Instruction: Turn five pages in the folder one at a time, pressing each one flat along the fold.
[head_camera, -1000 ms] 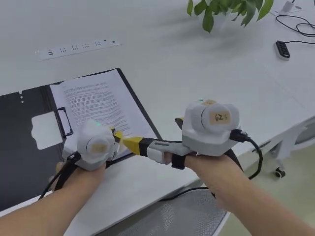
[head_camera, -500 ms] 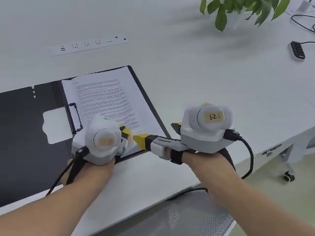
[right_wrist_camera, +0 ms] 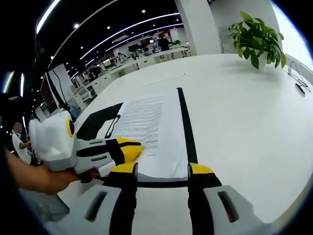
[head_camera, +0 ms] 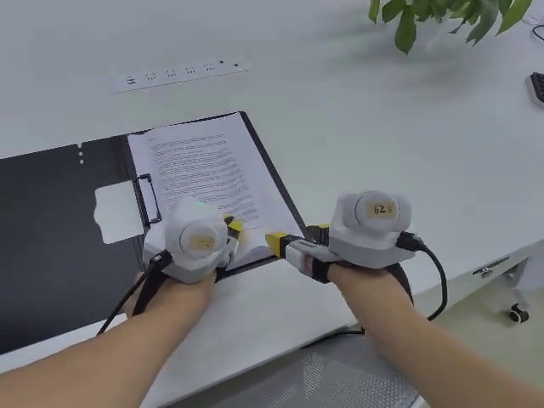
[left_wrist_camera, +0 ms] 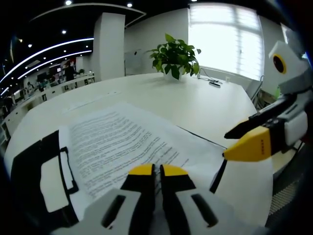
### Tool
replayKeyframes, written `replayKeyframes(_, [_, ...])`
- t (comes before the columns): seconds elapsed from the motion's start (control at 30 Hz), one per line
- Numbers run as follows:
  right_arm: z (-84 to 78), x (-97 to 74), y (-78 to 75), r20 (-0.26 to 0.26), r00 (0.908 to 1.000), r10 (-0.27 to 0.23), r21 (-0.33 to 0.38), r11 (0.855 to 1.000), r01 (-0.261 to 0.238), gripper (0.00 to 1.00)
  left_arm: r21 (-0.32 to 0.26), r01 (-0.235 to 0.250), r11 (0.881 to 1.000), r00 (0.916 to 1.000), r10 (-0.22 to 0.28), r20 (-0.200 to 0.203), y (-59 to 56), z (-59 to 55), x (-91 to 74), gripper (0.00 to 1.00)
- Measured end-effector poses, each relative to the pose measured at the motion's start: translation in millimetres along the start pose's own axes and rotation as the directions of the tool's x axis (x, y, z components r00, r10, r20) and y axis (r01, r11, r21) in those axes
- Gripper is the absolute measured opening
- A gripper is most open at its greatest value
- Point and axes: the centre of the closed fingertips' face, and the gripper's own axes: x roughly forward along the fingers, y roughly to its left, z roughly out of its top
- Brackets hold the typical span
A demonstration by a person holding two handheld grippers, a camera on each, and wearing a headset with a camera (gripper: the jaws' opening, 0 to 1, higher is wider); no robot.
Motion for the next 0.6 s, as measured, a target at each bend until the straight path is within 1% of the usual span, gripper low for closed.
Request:
replayKeyframes(0.17, [2.3, 3.8, 0.6, 0.003, 1.0, 0.003, -0.008, 1.0, -0.003, 0.32, 0.003, -0.003, 1.0, 1.0, 0.003, 0.002, 0.1, 0.0, 0.3, 0.03])
replayKeyframes(0.47, [-9.1, 13.5, -4.4, -0.043, 0.9991, 0.007, 0.041, 0.999, -0.005, 0.24, -0.001, -0.007, 1.0, 1.0, 0.007, 0.002, 0.5, 0.0, 0.8, 0.03])
replayKeyframes(0.57, [-13.0, 16.0, -7.5, -0.055, 0.9985, 0.001, 0.06, 0.998, 0.003, 0.2, -0.003, -0.009, 1.0, 1.0, 0.009, 0.002, 0.6, 0.0, 0.8, 0.03])
replayKeyframes(0.6, [-13.9, 16.6, -9.8, -0.061, 0.9981, -0.009, 0.059, 0.998, 0.013, 0.18, -0.003, -0.01, 1.0, 0.9999, 0.01, 0.002, 0.6, 0.0, 0.8, 0.03])
